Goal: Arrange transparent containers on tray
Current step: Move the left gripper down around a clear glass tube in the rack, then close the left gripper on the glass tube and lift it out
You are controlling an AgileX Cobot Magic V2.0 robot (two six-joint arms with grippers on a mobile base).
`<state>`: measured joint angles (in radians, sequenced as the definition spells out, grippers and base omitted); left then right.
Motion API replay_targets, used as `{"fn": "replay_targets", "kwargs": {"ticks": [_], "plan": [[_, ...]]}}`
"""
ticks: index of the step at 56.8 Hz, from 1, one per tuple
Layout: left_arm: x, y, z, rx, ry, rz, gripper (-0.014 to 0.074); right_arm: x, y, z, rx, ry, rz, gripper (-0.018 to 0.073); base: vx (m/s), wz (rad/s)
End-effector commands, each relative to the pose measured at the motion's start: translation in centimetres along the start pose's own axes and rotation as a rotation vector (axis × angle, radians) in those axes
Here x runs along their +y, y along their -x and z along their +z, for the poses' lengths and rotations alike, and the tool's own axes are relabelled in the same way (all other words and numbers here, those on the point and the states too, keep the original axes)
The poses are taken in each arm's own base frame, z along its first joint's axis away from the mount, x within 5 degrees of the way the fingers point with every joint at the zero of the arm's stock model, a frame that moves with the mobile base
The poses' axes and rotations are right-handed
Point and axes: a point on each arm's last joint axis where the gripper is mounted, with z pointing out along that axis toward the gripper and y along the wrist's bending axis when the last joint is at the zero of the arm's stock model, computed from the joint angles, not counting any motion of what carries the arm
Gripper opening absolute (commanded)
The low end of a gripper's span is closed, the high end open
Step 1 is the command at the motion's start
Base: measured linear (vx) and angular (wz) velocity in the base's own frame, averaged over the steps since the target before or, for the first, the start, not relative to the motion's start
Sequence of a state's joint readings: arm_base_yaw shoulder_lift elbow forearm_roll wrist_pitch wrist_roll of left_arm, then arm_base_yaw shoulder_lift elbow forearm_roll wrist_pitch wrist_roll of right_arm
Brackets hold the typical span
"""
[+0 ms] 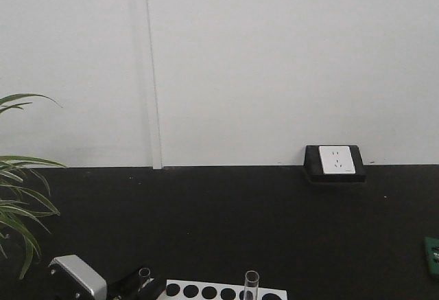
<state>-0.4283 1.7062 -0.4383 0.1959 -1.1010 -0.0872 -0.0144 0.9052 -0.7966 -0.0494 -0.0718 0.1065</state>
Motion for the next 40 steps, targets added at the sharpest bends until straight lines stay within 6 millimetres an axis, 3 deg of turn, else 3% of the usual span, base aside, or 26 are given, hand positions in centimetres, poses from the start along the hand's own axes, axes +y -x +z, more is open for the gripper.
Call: {"fn": "replay_targets", "kwargs": {"ticks": [1, 20, 40], "plan": [[0.0, 2.8, 0.0, -0.205, -0.005, 0.001, -0.0008, 0.1, 2.2, -0.3, -0.134, 0.007, -0.002, 0.0501, 0.00, 0.00], [-0.3, 6.7, -1.6, -0.342, -0.016, -0.032, -0.0003, 0.1, 2.2, -0.3, -0.135, 0.007, 0.001, 0.0501, 0.00, 0.00], [-0.5, 14.0, -4.4, -0.382, 0.025, 0.036, 0.0000, 0.1, 2.3, -0.3, -0.144, 0.007, 0.009, 0.0501, 0.00, 0.00]]}}
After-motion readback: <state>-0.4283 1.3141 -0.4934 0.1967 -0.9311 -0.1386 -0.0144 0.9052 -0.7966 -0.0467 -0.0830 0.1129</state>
